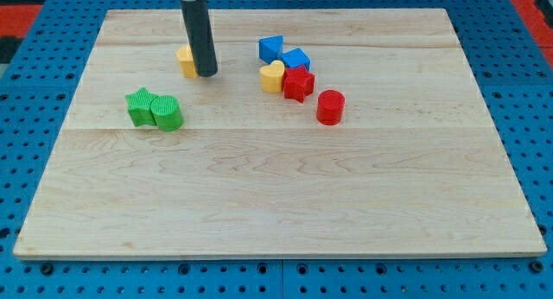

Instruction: Move yellow heart to yellow hexagon

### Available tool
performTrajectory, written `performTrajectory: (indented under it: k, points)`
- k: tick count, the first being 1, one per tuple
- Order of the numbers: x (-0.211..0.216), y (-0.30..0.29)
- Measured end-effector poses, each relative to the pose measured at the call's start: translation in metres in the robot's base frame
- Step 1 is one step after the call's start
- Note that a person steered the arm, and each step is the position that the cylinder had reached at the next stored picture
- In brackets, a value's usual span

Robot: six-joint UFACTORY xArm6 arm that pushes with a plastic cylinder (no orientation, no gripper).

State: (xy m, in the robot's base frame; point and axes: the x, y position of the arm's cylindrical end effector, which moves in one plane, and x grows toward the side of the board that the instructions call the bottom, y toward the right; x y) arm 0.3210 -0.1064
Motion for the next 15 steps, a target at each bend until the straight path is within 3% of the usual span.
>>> performTrajectory:
  k: [4, 6, 9, 11, 12, 15]
  points:
    - [-0.012, -0.024]
    - [0.044, 0.039]
    - [0.043, 0.159]
    - [0.014, 0.131]
    - [0.014, 0.103]
    - [0.036, 0.092]
